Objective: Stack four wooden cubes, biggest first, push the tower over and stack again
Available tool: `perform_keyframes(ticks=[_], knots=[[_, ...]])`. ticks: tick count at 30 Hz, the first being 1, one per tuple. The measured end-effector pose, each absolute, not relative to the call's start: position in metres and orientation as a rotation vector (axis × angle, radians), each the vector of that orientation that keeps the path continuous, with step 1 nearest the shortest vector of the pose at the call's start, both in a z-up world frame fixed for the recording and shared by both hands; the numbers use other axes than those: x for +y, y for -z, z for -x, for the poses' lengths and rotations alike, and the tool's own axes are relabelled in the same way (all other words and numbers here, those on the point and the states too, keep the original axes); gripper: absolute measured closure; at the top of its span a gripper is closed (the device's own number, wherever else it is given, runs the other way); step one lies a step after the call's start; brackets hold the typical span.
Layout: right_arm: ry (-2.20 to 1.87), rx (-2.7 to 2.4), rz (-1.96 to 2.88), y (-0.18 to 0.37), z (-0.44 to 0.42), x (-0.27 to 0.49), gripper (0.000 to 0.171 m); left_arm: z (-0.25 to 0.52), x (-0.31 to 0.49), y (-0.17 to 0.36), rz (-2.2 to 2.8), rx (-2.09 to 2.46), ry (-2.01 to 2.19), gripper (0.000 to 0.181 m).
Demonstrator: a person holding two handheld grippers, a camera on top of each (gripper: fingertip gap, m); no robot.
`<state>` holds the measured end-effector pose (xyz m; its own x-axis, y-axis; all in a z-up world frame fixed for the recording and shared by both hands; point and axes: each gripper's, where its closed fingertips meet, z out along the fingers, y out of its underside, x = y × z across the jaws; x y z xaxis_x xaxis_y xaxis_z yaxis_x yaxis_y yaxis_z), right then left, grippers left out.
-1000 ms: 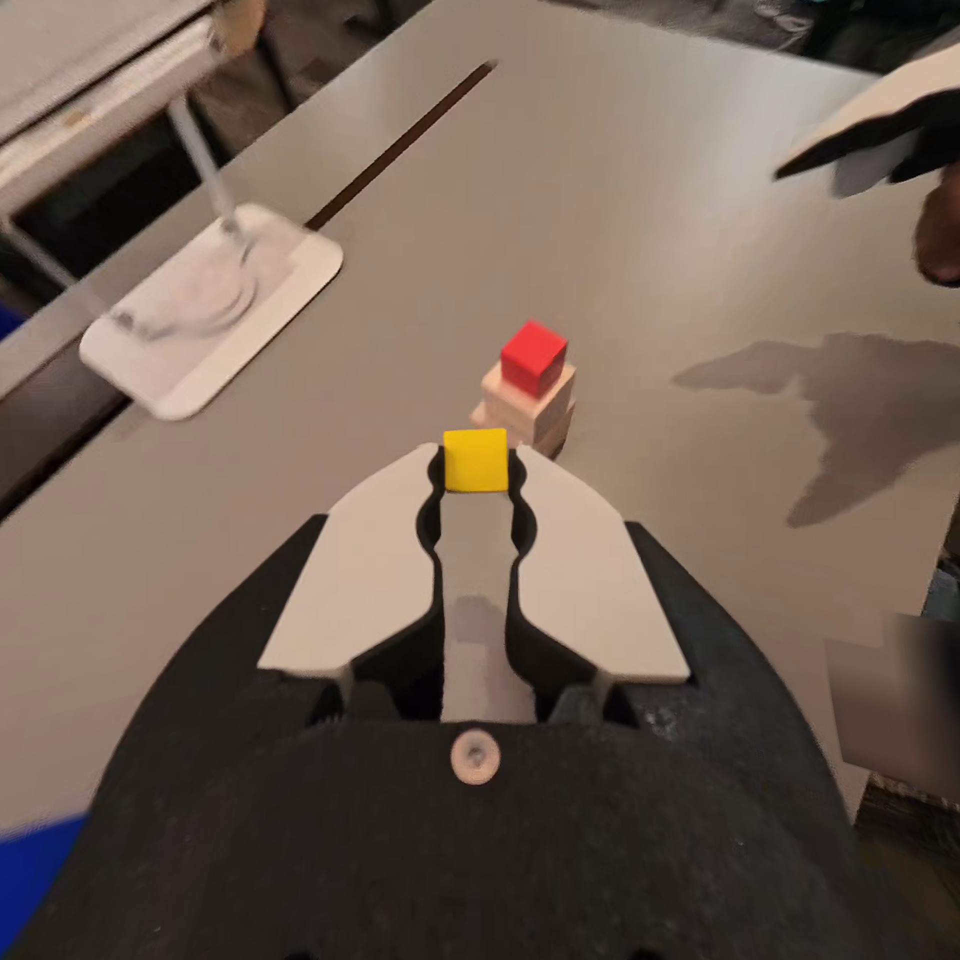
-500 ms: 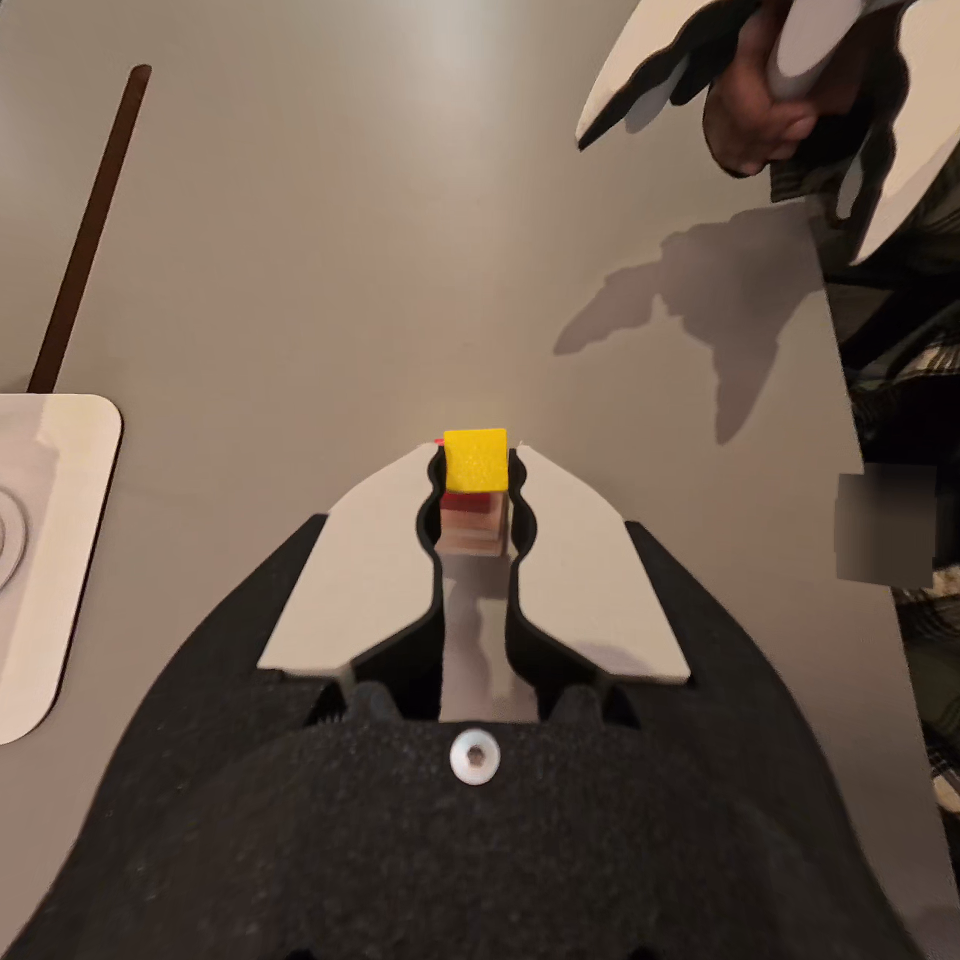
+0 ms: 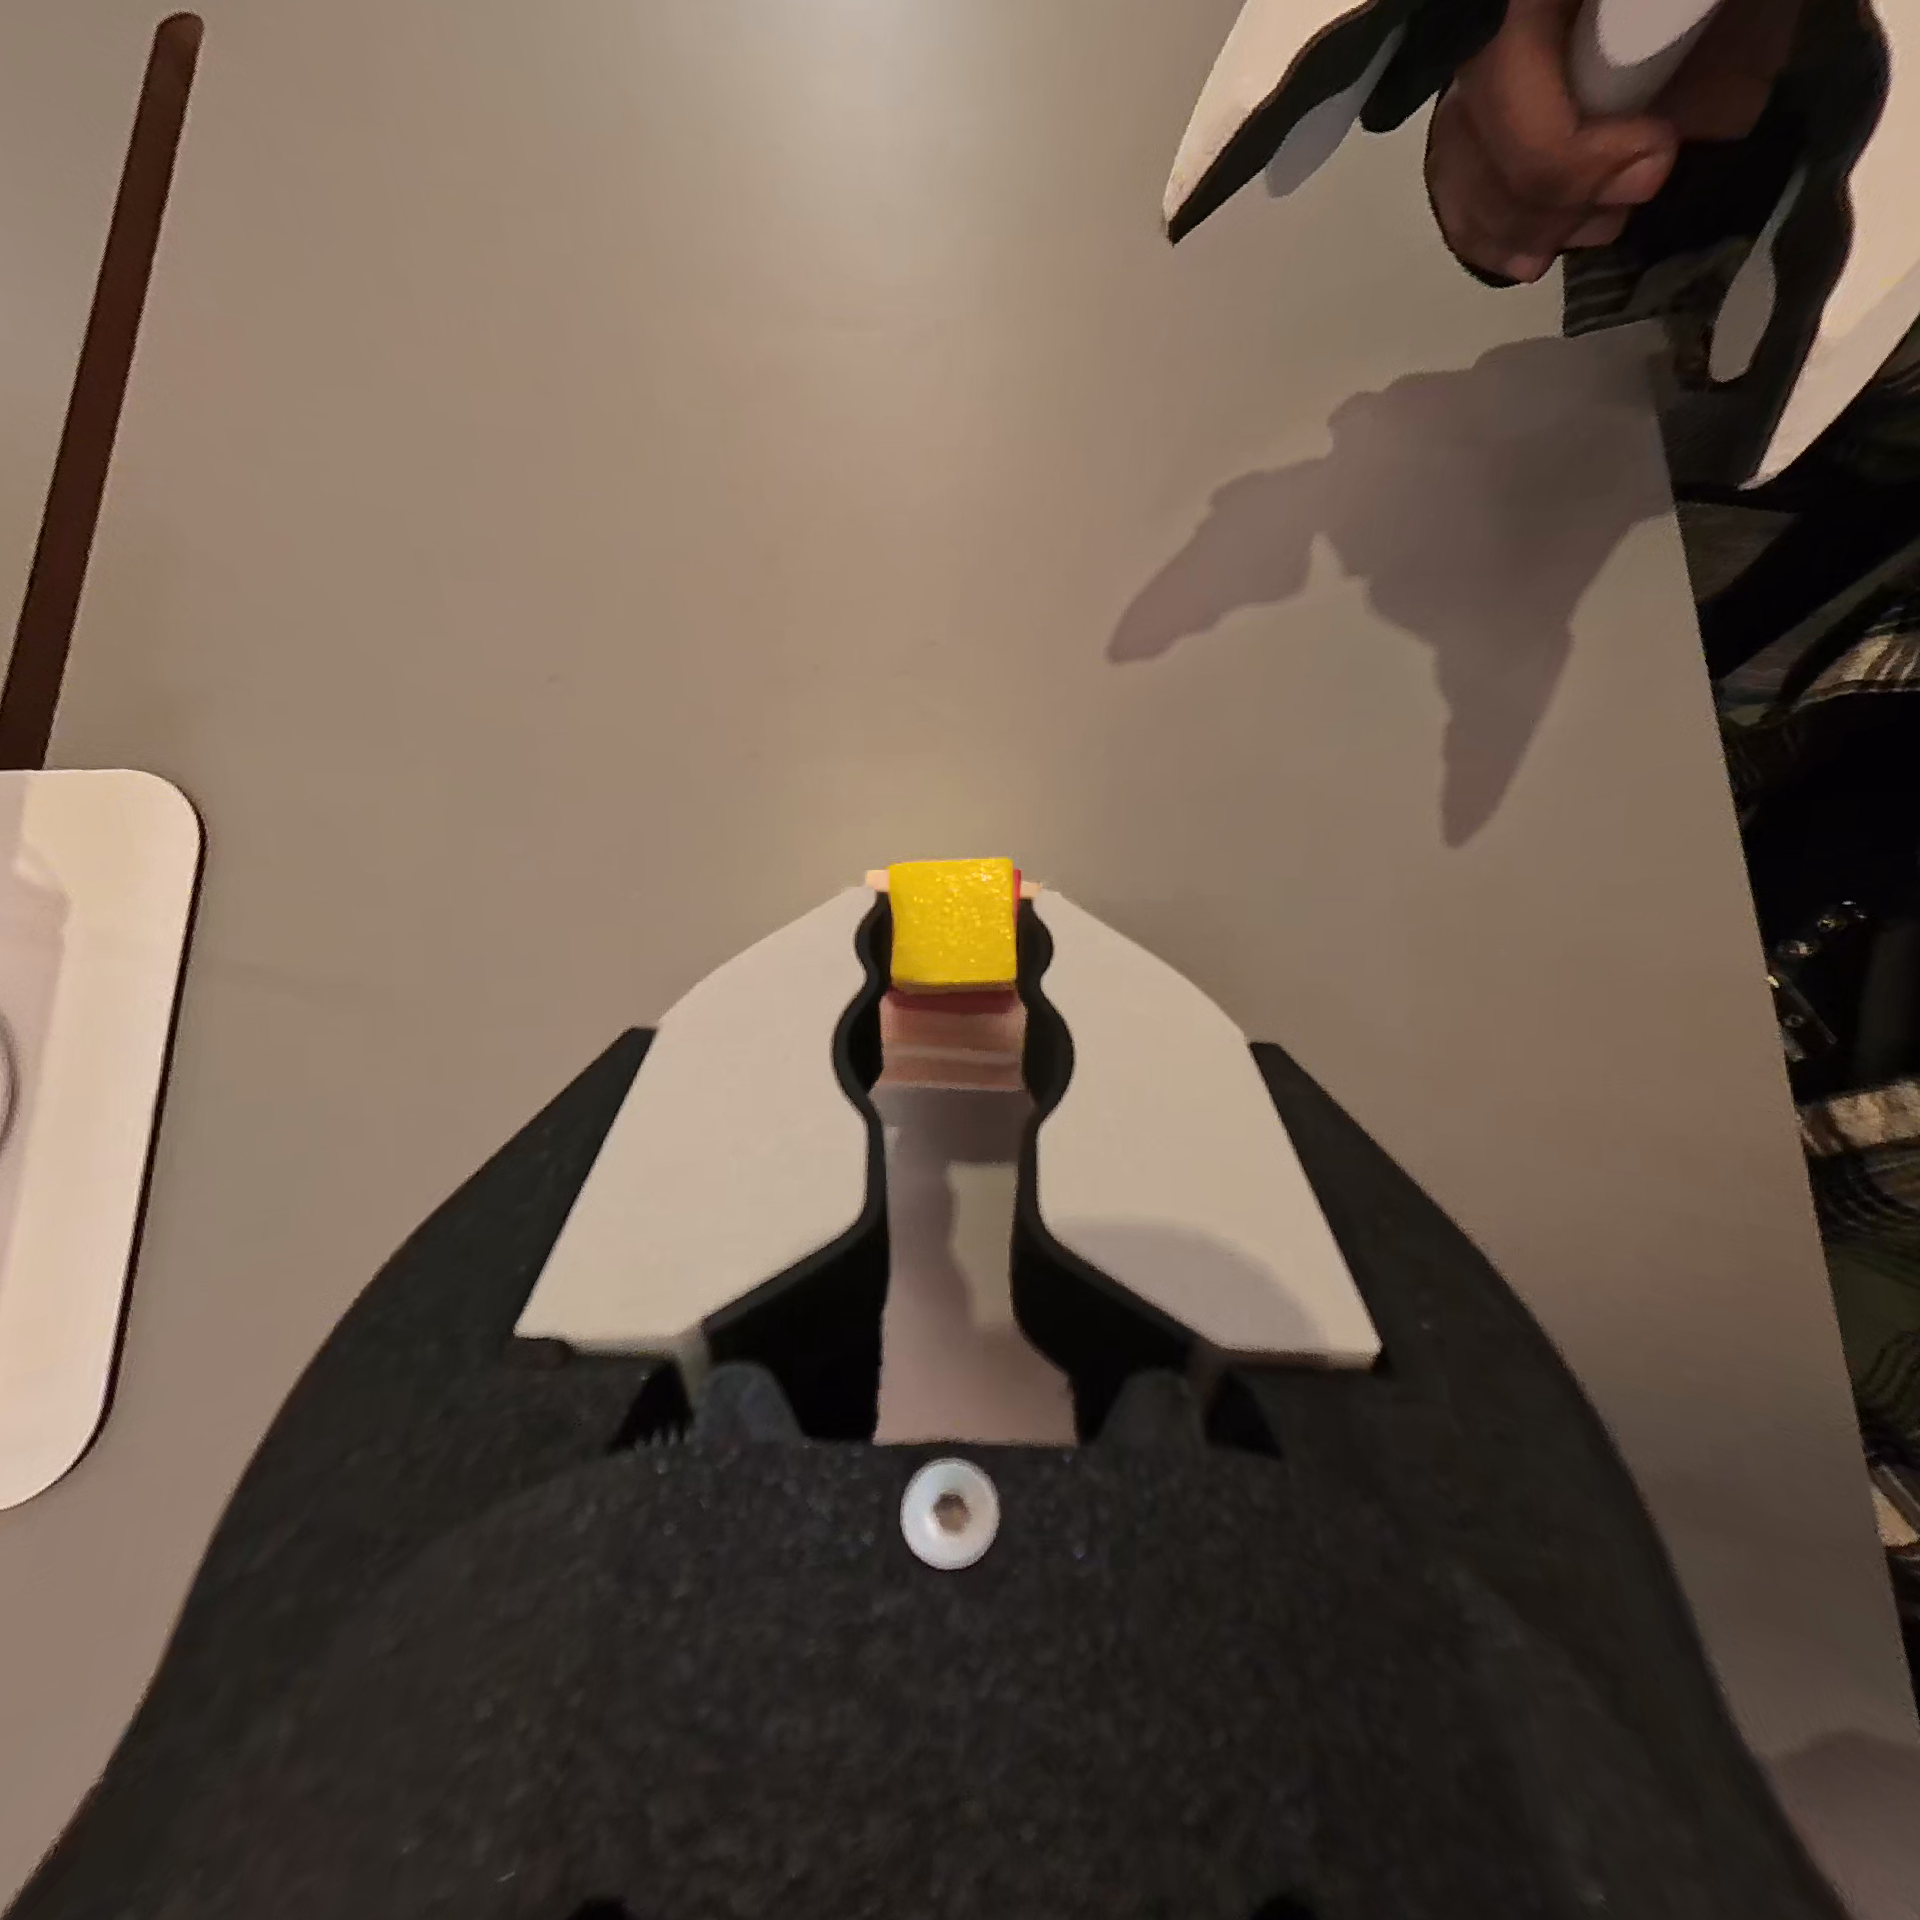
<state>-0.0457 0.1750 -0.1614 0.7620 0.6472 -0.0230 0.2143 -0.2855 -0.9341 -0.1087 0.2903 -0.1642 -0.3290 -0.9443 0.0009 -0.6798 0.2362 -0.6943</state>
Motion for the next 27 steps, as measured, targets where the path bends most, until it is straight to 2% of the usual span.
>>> perform_keyframes(ticks=[23, 27], knots=[[-0.490, -0.662, 1.851, 0.1610, 0.0453, 0.1749, 0.051, 0.1056, 0.2889, 0.1692, 1.466, 2.115, 0.831, 0.157], [-0.490, -0.660, 1.850, 0.1610, 0.0451, 0.1753, 0.050, 0.1058, 0.2908, 0.1660, 1.472, 2.090, 0.826, 0.135]])
